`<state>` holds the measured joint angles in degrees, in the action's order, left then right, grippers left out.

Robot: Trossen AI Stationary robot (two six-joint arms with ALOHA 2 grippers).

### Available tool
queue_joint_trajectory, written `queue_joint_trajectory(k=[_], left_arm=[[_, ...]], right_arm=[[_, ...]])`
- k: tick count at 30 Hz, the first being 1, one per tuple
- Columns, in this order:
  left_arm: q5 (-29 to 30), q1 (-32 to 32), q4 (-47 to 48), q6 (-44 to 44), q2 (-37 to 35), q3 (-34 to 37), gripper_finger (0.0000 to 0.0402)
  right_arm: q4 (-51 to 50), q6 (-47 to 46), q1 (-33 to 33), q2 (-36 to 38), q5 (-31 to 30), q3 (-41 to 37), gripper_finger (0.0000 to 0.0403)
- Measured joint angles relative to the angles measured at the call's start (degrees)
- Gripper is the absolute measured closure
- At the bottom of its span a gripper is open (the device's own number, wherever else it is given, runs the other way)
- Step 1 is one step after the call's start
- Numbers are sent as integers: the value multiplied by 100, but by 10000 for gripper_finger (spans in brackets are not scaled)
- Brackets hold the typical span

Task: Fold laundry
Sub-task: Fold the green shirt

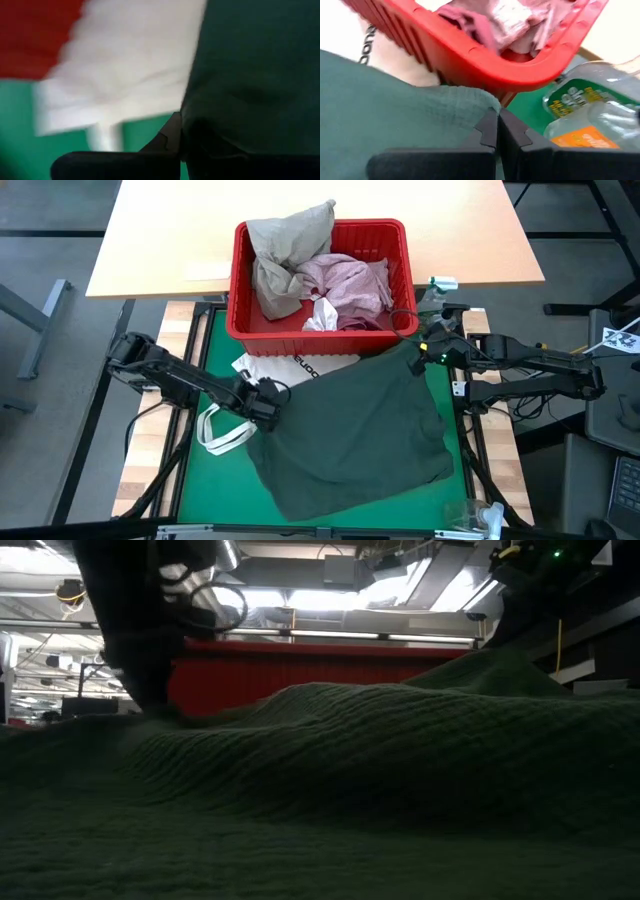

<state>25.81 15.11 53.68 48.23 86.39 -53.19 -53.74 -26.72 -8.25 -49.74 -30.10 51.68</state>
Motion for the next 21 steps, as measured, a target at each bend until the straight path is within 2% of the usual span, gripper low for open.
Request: queue_joint_trajectory(k=[4, 8, 13, 21], left_arm=[[245, 56, 1481, 250, -3, -569, 400], [228, 58, 2333, 282, -7, -763, 401], [87, 57, 2839, 667, -7, -763, 401], [182, 42, 2772, 746, -7, -763, 401]], right_arm=[[11, 1, -1, 0, -229, 0, 400], [20, 2, 0, 0, -227, 0, 400], [40, 0, 4, 0, -185, 0, 400], [31, 1, 4, 0, -575, 0, 400]])
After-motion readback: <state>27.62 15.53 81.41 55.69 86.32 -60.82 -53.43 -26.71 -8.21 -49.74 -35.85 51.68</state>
